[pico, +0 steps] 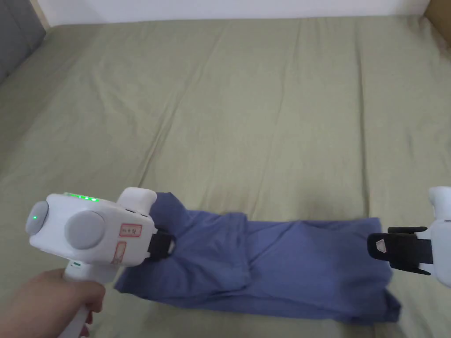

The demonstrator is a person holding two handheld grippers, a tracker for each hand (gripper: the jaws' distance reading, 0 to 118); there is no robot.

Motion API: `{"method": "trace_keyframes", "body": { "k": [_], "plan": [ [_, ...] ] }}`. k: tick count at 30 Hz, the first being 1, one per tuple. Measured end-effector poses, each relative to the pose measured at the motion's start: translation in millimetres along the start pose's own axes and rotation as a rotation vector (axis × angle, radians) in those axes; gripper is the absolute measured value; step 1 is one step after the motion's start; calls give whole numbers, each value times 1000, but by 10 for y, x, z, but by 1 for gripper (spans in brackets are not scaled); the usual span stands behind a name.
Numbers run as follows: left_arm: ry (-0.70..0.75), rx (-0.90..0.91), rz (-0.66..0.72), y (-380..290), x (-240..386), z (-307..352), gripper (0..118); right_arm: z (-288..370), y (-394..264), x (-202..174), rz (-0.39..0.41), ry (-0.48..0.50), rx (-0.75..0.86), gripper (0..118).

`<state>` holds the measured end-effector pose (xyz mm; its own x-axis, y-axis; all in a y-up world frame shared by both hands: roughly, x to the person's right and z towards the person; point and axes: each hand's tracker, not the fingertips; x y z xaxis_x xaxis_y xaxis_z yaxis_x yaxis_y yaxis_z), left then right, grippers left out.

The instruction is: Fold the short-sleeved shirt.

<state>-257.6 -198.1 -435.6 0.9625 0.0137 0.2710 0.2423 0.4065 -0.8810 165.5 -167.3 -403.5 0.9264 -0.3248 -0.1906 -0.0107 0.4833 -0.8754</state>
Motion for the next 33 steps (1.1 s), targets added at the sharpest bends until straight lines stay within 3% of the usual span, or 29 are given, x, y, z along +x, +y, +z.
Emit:
{"method": "trace_keyframes", "body": {
  "k": [2, 5, 10, 14, 17, 19, 20, 21, 22, 25, 27, 29, 31, 32, 33],
  "plan": [
    [198, 19, -70, -22, -142, 101, 7, 56, -11, -3, 0, 24, 13, 0],
    [284, 11, -37, -24, -265, 303, 7, 137, -51, 18, 8, 38, 26, 0],
    [82, 2, 61, 142, 79, 560, 7, 285, -145, 150, -6, 43, 58, 0],
    [-205, 31, 126, 433, 619, 483, 7, 390, -202, 291, -50, 48, 81, 0],
    [-405, -47, 228, 648, 968, 163, 8, 471, -241, 386, -76, 43, 95, 0],
    [-508, -109, 239, 737, 1280, -96, 23, 515, -258, 448, -86, 37, 104, 0],
    [-510, -95, 219, 741, 1399, -180, 41, 535, -269, 469, -89, 30, 107, 0],
    [-523, -99, 203, 750, 1488, -244, 73, 557, -279, 484, -91, 23, 112, 0],
    [-543, -106, 190, 770, 1554, -312, 85, 591, -287, 486, -88, 13, 120, 0],
    [-694, -135, 251, 777, 1563, -335, 89, 647, -289, 516, -84, 9, 129, 0],
    [-664, -105, 241, 770, 1484, -265, 90, 655, -278, 530, -88, 12, 134, 0],
    [-597, -53, 216, 756, 1368, -126, 99, 635, -264, 541, -96, 16, 139, 0],
    [-496, -20, 201, 722, 1261, -8, 99, 607, -250, 539, -105, 28, 144, 0],
    [-458, -13, 195, 706, 1209, 36, 94, 590, -247, 535, -108, 33, 146, 0],
    [-490, -20, 198, 688, 1173, 73, 65, 569, -247, 527, -111, 38, 147, 0]
  ]
}}
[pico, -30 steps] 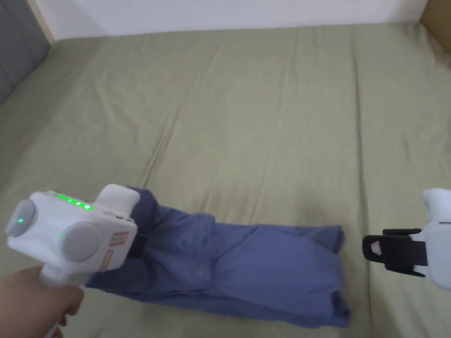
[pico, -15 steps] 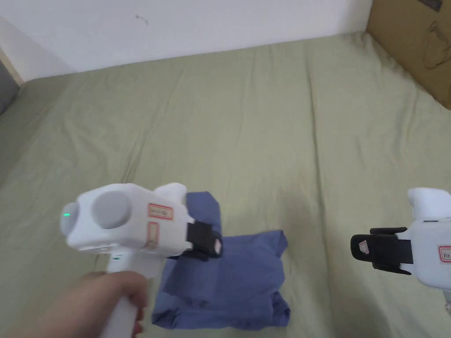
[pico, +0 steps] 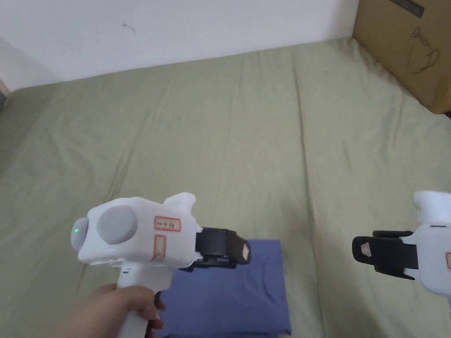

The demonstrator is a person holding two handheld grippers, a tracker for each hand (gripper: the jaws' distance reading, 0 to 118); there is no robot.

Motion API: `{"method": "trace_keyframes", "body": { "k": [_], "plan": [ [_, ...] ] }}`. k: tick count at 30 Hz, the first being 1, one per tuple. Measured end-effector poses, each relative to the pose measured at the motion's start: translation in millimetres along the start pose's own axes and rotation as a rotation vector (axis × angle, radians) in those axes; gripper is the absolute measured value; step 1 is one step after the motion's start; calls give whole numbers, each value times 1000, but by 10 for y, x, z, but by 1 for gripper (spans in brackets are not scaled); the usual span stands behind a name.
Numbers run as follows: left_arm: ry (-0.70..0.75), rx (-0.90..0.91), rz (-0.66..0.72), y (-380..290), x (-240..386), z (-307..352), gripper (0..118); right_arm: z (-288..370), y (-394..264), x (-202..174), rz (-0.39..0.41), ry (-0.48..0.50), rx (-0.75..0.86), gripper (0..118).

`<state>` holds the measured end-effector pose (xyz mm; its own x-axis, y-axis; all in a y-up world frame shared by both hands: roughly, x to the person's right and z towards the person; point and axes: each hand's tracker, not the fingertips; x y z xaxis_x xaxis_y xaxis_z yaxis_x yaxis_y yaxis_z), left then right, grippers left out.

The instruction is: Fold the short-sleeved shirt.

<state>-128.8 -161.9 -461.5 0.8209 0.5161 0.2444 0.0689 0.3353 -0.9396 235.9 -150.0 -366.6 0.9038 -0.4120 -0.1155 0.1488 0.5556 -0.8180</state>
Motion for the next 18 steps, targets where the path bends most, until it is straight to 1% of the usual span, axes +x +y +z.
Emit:
{"method": "trace_keyframes", "body": {
  "k": [1, 2, 4, 6, 8, 11, 13, 14, 16, 18],
  "plan": [
    [-8, 1, -5, -12, -20, 10, 28, -19, -1, -12, -2, 6, 0, 0],
    [-6, 0, -12, -26, -11, -22, 2, -42, -6, -21, -3, 11, -2, 0],
    [11, 2, -27, -40, 10, -87, 1, -76, -22, -39, 0, 13, -6, 0],
    [-21, -66, -39, -46, 56, -284, 1, -95, -36, -45, 3, 15, -12, 0],
    [-11, -102, -58, -81, 172, -535, 1, -107, -51, -38, 6, 12, -20, 0],
    [-17, -226, -84, -155, 266, -1034, 1, -103, -67, 9, 4, 0, -28, 0],
    [15, -254, -92, -219, 299, -1283, 0, -93, -69, 66, -1, -10, -30, 0],
    [4, -261, -91, -241, 290, -1390, 0, -87, -70, 87, -6, -15, -30, 0],
    [-17, -247, -87, -236, 283, -1416, 0, -56, -75, 112, -20, -26, -17, 0],
    [-53, -226, -52, -194, 274, -1331, 0, 20, -69, 120, -32, -22, 24, 0]
  ]
}}
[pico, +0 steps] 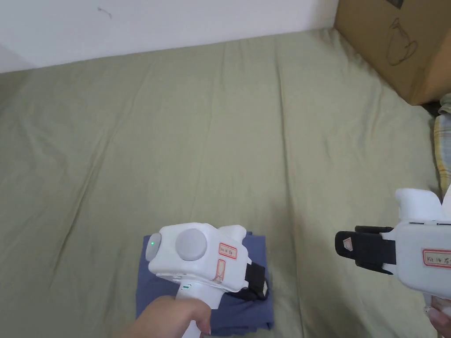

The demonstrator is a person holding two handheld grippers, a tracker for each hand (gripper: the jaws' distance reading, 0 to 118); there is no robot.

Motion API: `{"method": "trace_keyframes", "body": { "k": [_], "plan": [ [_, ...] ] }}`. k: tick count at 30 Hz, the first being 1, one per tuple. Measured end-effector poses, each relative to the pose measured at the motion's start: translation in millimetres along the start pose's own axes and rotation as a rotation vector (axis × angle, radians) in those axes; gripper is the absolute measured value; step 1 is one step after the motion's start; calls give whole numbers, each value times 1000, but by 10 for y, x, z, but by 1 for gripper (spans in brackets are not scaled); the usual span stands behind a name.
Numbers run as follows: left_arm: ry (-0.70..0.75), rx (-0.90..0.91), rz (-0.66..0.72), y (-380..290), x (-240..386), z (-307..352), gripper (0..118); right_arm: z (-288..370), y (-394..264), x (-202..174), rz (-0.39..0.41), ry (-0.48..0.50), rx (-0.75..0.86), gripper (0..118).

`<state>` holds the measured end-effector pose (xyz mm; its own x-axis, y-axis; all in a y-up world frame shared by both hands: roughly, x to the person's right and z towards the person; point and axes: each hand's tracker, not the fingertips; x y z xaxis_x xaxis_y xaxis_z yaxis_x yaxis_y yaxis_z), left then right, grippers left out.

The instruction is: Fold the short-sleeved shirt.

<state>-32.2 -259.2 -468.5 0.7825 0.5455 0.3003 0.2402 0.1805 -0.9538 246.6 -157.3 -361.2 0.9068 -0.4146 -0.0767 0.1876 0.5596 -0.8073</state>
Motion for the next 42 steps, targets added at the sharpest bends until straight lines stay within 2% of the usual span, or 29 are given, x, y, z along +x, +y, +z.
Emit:
{"method": "trace_keyframes", "body": {
  "k": [2, 5, 8, 10, 13, 16, 20, 22, 23, 25, 26, 28, 29, 30, 31, 33, 36, 37, 42],
  "plan": [
    [-16, 39, 5, -51, 14, 254, 0, 85, 45, 2, -7, 4, 28, 0],
    [-9, 133, -58, -170, -1, 731, 0, 213, 124, -2, -5, 3, 67, 0],
    [75, 287, -84, -400, -186, 1388, 0, 289, 201, -55, -1, 27, 92, 0],
    [149, 370, -61, -554, -385, 1738, 0, 217, 226, -132, -7, 79, 85, 0],
    [211, 462, 32, -785, -703, 2093, 0, -88, 216, -341, -2, 156, 6, 0],
    [192, 496, 177, -964, -1014, 2270, 0, -606, 142, -599, 10, 221, -145, 0],
    [205, 505, 269, -1072, -1233, 2250, 0, -1253, 27, -712, -2, 228, -320, 0],
    [202, 493, 287, -1063, -1305, 2177, 0, -1474, -9, -705, -11, 179, -377, 0],
    [219, 482, 297, -1049, -1321, 2129, 0, -1538, -6, -693, 4, 102, -394, 0],
    [309, 431, 297, -1005, -1349, 2021, 3, -1632, -3, -725, 93, -71, -415, 0],
    [316, 419, 290, -975, -1365, 1967, 5, -1671, -3, -727, 115, -87, -422, 0],
    [316, 406, 282, -928, -1375, 1864, 18, -1719, -13, -758, 107, -63, -433, 0],
    [314, 397, 279, -903, -1381, 1823, 36, -1736, -22, -795, 128, -86, -435, 1],
    [290, 391, 280, -880, -1425, 1788, 68, -1754, -30, -841, 169, -110, -432, 1],
    [247, 385, 285, -859, -1454, 1750, 85, -1745, -57, -875, 213, -124, -428, 1],
    [143, 412, 304, -843, -1541, 1707, 101, -1751, -95, -901, 240, -136, -416, 1],
    [-28, 432, 291, -815, -1766, 1694, 104, -1747, -99, -870, 231, -130, -412, 1],
    [-129, 435, 303, -805, -1862, 1678, 104, -1753, -81, -851, 209, -127, -416, 1],
    [-485, 329, 444, -719, -2205, 1250, 107, -1827, -37, -897, 175, -149, -449, 1]
  ]
}}
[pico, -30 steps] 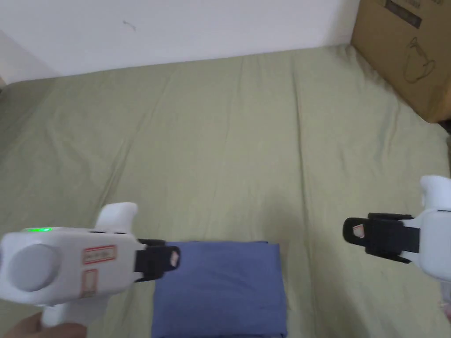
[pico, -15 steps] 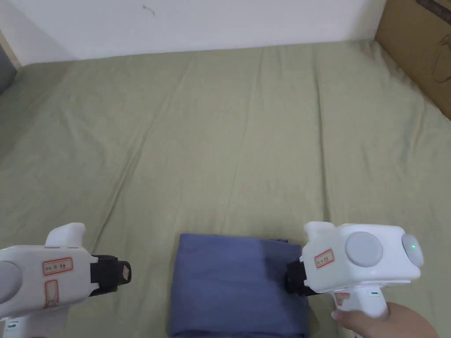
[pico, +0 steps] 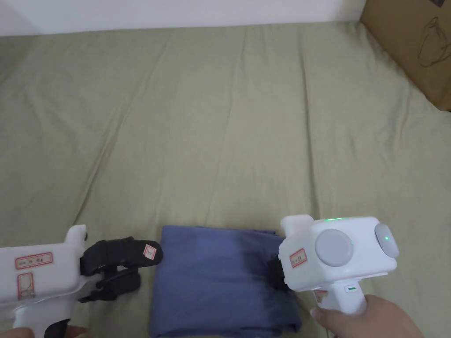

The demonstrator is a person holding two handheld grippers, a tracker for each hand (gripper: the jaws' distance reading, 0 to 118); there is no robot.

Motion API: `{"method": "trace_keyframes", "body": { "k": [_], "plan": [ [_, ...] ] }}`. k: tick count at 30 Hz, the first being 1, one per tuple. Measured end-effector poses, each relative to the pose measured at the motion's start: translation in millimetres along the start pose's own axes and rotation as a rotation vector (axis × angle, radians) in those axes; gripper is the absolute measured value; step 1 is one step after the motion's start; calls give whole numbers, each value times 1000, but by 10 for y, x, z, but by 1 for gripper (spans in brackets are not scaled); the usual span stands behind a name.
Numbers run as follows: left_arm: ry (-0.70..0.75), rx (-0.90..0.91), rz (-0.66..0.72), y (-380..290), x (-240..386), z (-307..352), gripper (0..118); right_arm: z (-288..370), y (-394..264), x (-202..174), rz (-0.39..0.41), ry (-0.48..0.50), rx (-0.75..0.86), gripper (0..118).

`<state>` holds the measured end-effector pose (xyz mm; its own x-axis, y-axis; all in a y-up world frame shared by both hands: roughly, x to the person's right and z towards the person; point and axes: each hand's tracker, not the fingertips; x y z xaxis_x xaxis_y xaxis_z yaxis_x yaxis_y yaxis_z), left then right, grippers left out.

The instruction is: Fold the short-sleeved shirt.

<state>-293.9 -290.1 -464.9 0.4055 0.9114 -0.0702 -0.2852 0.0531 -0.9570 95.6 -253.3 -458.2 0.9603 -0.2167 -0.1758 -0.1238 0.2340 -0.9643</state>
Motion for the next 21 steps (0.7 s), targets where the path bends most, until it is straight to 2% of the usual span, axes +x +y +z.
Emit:
{"method": "trace_keyframes", "body": {
  "k": [3, 5, 6, 8, 9, 10, 11, 12, 13, 14, 16, 18, 20, 21],
  "plan": [
    [-230, -84, 108, 14, -195, -255, 107, -10, 8, -5, 14, -9, -8, 1],
    [-386, -175, 241, -22, -298, -507, 107, 3, -11, 25, 16, 1, -4, 1],
    [-366, -179, 236, -34, -298, -577, 107, 2, -15, 53, -2, 14, -1, 1],
    [-312, -162, 125, -37, -223, -618, 104, 4, -22, 101, -56, 47, 3, 1],
    [-279, -171, 76, -34, -159, -605, 93, 15, -28, 127, -69, 56, 4, 1],
    [-183, -175, 23, -31, -104, -585, 70, 23, -34, 143, -70, 60, 5, 1],
    [-69, -161, -25, -47, -54, -559, 34, 27, -41, 152, -69, 63, 6, 1],
    [117, -153, -105, -63, -28, -531, 23, 27, -47, 159, -69, 67, 8, 1],
    [171, -154, -135, -110, -55, -544, 23, 34, -52, 163, -72, 91, 12, 1],
    [41, -139, -84, -144, -9, -528, 23, 35, -53, 161, -77, 85, 11, 1],
    [170, -106, -194, -117, 54, -524, 23, 55, -72, 177, -91, 94, 20, 1],
    [200, -78, -242, -167, 165, -489, 22, 120, -105, 167, -114, 102, 47, 1],
    [176, -55, -249, -217, 308, -357, 22, 276, -152, 152, -164, 139, 98, 1],
    [107, -37, -208, -198, 314, -265, 22, 353, -167, 132, -179, 158, 122, 1]
  ]
}}
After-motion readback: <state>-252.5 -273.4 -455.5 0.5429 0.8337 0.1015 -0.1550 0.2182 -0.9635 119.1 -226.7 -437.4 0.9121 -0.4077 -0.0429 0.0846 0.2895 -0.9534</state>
